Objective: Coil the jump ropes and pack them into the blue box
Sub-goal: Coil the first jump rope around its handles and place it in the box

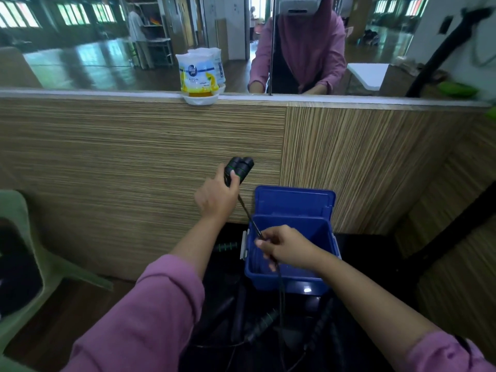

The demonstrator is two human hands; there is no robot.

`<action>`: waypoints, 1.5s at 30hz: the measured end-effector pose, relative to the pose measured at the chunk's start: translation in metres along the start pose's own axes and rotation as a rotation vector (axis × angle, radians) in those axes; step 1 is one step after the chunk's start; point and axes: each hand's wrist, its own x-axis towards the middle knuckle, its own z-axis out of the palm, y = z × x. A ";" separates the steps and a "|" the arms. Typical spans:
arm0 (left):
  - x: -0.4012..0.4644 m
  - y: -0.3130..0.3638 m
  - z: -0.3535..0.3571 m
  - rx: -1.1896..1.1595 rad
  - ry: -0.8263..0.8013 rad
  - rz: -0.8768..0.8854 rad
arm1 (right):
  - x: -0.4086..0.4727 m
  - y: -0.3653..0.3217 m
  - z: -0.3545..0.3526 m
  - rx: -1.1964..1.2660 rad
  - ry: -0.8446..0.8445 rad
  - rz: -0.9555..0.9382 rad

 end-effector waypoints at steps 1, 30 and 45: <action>-0.001 -0.003 0.002 0.026 -0.018 0.002 | -0.001 -0.004 -0.002 -0.150 0.037 -0.028; -0.042 0.004 -0.018 -0.402 -0.230 0.884 | 0.012 0.009 -0.119 -0.013 0.107 -0.123; -0.037 0.022 -0.018 -0.313 -0.054 0.269 | 0.005 0.016 -0.019 0.589 0.038 0.122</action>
